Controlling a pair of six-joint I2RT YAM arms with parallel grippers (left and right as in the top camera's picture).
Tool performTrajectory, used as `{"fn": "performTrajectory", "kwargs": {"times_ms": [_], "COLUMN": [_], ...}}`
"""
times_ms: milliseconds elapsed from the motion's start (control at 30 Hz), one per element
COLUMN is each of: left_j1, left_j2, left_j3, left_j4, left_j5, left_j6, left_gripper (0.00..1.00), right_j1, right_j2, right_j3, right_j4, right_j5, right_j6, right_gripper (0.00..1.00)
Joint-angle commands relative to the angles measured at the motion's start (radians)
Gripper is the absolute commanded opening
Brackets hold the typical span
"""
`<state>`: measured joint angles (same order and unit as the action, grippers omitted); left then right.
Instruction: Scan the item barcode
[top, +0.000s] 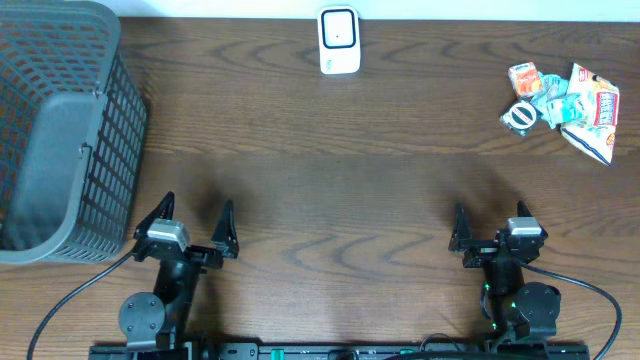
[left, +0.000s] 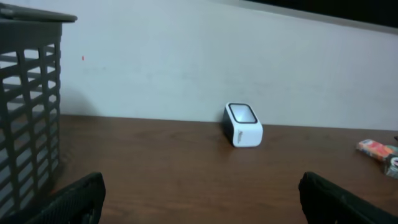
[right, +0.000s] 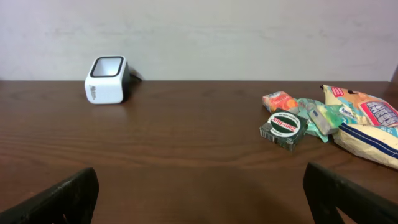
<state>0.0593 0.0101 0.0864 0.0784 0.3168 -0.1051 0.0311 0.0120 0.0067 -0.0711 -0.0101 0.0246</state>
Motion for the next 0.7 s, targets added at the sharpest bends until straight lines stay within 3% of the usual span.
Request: {"fn": "performTrajectory", "kwargs": {"times_ms": [0,200,467,667], "left_j1": [0.007,0.007,-0.02,-0.023], "left_j2": [-0.008,-0.008,-0.008,-0.008], "left_j3": [-0.024,-0.085,-0.082,-0.082], "left_j4": [0.055,0.169,0.125,0.006], "left_j5": [0.012,0.012,-0.023,-0.023], "left_j6": [-0.005,-0.005,0.018,0.018], "left_gripper": [0.98,0.98,0.98,0.98], "right_j1": [0.001,0.0,0.0,0.0], "right_j2": [-0.006,-0.006,-0.006,-0.006], "right_j3": [-0.001,-0.001,-0.001,-0.001], "right_j4": [-0.005,-0.005,-0.005,-0.005], "right_j5": [0.007,0.007,0.007,0.007], "right_j6": [-0.007,-0.007,-0.007,-0.007], "right_gripper": [0.99,0.99,0.99,0.99]}}
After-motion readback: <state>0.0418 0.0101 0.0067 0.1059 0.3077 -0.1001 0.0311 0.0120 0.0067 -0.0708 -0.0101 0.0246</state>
